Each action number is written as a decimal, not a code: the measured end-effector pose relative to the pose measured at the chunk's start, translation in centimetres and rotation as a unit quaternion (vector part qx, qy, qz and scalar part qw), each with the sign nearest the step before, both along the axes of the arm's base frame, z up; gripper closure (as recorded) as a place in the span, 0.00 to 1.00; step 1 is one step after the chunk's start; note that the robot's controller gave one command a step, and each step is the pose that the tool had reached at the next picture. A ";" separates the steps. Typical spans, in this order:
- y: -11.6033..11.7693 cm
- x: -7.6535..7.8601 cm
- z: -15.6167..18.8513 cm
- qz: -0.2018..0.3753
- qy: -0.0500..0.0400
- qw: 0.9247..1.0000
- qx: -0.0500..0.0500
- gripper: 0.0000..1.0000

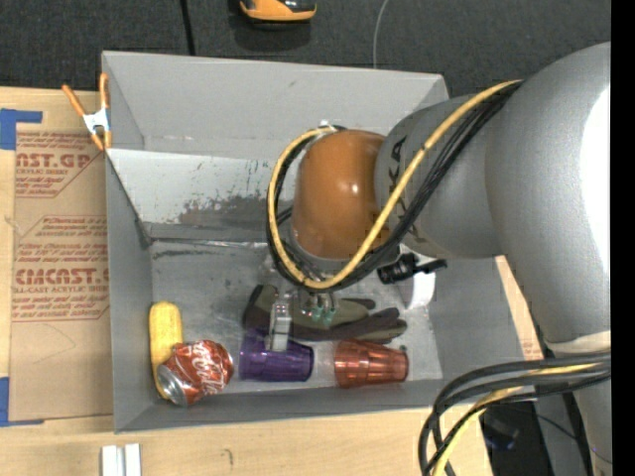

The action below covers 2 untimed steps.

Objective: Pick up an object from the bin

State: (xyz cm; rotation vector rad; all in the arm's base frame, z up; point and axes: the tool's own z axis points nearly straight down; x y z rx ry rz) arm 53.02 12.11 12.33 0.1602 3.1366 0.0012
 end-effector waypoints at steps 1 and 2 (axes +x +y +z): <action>-3.5 1.2 -4.2 0.132 -0.001 0.991 0.000 1.00; -3.5 1.2 -4.2 0.132 -0.001 0.991 0.000 1.00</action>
Offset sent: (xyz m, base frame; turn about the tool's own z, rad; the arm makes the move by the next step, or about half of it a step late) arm 0.0000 0.0000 0.0000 0.0000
